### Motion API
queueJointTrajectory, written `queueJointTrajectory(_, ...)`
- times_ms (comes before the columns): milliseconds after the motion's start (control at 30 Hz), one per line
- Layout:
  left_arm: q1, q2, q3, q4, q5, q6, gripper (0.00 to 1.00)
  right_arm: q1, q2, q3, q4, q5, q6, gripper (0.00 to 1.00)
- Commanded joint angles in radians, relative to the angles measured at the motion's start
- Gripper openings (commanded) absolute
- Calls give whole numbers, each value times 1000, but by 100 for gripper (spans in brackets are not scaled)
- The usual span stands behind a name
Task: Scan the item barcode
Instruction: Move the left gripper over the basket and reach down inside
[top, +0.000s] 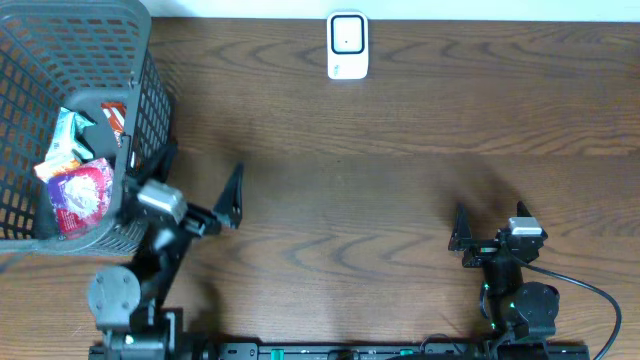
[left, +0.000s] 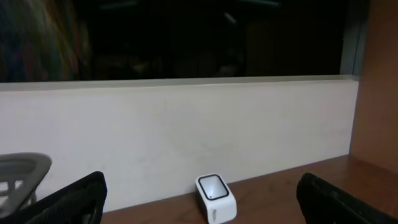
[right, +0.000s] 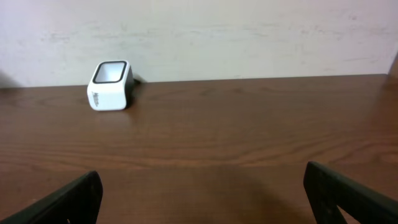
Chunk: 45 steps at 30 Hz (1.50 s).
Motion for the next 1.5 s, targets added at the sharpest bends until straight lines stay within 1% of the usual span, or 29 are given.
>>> queueJointTrajectory(0, 4, 143, 154, -37, -27, 16, 98, -6, -6, -4, -2, -5, -7, 99)
queueJointTrajectory(67, 5, 225, 249, -98, -73, 24, 98, -6, -6, -4, -2, -5, -7, 99)
queueJointTrajectory(200, 9, 367, 430, -227, -74, 80, 98, -6, -6, -4, -2, -5, -7, 99)
queueJointTrajectory(333, 12, 494, 621, -397, -98, 190, 97, -6, -6, -4, -2, -5, -7, 99)
queueJointTrajectory(467, 28, 602, 817, -567, -312, 251, 98, -6, -6, -4, -2, -5, -7, 99)
queueJointTrajectory(567, 66, 669, 937, -664, -475, 315, 97, -6, -6, -4, -2, -5, -7, 99)
queueJointTrajectory(633, 111, 707, 1005, -730, -539, 332, 98, -6, -6, -4, -2, -5, -7, 99)
queueJointTrajectory(733, 196, 749, 1086, -839, -539, 326, 98, -6, -6, -4, -2, -5, -7, 99)
queueJointTrajectory(933, 366, 805, 1167, -980, -537, 327, 98, -6, -6, -4, -2, -5, -7, 99)
queueJointTrajectory(1033, 413, 810, 1167, -1012, -528, 338, 98, -6, -6, -4, -2, -5, -7, 99)
queueJointTrajectory(1100, 422, 810, 1167, -1046, -519, 338, 98, -6, -6, -4, -2, -5, -7, 99)
queueJointTrajectory(1267, 426, 813, 1166, -1052, -518, 338, 98, -6, -6, -4, -2, -5, -7, 99)
queueJointTrajectory(1367, 425, 835, 1166, -1081, -516, 346, 98, -6, -6, -4, -2, -5, -7, 99)
queueJointTrajectory(1467, 432, 882, 1165, -1108, -593, 372, 98, -6, -6, -4, -2, -5, -7, 99)
